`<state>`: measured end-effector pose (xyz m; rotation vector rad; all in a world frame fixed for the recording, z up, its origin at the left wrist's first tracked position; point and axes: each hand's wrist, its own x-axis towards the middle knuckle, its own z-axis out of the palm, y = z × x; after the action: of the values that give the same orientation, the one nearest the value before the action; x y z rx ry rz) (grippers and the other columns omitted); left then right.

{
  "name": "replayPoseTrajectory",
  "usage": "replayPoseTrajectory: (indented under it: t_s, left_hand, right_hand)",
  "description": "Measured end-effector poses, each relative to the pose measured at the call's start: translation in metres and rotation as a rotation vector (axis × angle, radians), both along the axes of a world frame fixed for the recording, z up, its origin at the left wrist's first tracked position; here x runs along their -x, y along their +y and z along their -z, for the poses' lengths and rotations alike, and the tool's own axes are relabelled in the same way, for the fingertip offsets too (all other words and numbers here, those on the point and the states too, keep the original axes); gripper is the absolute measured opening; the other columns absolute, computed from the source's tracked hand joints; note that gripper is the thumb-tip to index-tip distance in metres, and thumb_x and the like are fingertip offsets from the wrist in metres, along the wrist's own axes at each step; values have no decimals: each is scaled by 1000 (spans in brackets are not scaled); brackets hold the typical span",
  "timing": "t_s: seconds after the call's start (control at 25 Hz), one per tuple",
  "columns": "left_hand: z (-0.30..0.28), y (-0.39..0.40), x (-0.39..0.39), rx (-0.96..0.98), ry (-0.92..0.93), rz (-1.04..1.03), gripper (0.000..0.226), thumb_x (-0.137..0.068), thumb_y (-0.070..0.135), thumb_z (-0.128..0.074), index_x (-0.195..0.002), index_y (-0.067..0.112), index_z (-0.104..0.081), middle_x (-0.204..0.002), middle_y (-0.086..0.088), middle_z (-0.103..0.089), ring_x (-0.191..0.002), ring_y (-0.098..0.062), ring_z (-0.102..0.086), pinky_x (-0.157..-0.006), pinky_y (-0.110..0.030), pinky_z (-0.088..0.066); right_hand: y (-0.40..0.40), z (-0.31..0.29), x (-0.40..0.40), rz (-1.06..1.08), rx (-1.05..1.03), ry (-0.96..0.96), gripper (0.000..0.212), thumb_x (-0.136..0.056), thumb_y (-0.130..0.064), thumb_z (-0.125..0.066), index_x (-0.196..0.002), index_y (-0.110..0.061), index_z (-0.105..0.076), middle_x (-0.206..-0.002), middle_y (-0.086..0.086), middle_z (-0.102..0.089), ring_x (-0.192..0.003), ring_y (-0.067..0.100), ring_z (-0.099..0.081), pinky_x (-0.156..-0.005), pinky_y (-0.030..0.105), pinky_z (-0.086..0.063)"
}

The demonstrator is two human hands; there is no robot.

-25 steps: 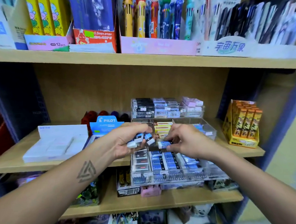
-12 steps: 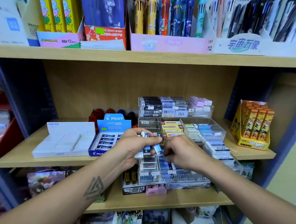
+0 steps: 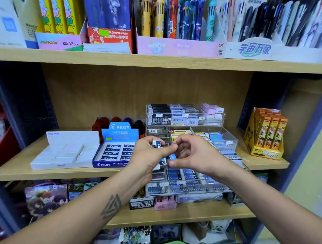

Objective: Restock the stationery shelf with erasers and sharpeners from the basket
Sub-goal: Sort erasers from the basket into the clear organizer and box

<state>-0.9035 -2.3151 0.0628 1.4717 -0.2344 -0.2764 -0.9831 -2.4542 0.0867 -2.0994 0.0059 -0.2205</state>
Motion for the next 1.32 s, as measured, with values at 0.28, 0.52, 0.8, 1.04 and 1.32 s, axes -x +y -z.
replayPoseTrajectory:
  t_s: [0.28,0.52,0.8,1.04,1.32]
  left_hand:
    - [-15,20,-6,130,354,109,21,-79,-15,-65,-100,-9,-62,-97,-31,-67,-62,-30,-69,-43,-24,-54]
    - [-12,23,-3,126,352,212,19,-81,-21,-53,-84,-4,-60,-89,-28,-63,-68,-38,-73,-49,-26,-59]
    - [-15,27,3,-10,245,243,22,-75,-14,-74,-92,-2,-68,-88,-28,-73,-65,-39,-71,-42,-24,-51]
    - [-20,19,5,-37,204,247,23,-78,-11,-74,-99,-10,-66,-92,-34,-70,-63,-40,-71,-38,-24,-50]
    - [-47,11,-9,-41,102,250,9,-78,-12,-72,-86,-10,-69,-72,-30,-67,-44,-25,-61,-40,-23,-49]
  right_hand:
    - [-14,12,1,39,642,47,18,-80,-18,-77,-97,-21,-80,-87,-11,-73,-73,-4,-62,-66,3,-42]
    - [-3,28,-8,7,818,-29,16,-84,-24,-76,-99,-28,-78,-88,-14,-57,-86,9,-55,-78,29,-50]
    - [-11,5,-3,-15,109,2,34,-81,1,-75,-108,-20,-73,-94,5,-73,-83,21,-69,-78,33,-56]
    - [-9,0,-2,-11,114,-89,32,-76,2,-82,-94,-24,-75,-94,11,-74,-92,29,-70,-87,41,-58]
    - [-28,-16,-1,56,275,-272,26,-78,-8,-82,-102,-15,-77,-101,-7,-70,-85,8,-67,-80,19,-55]
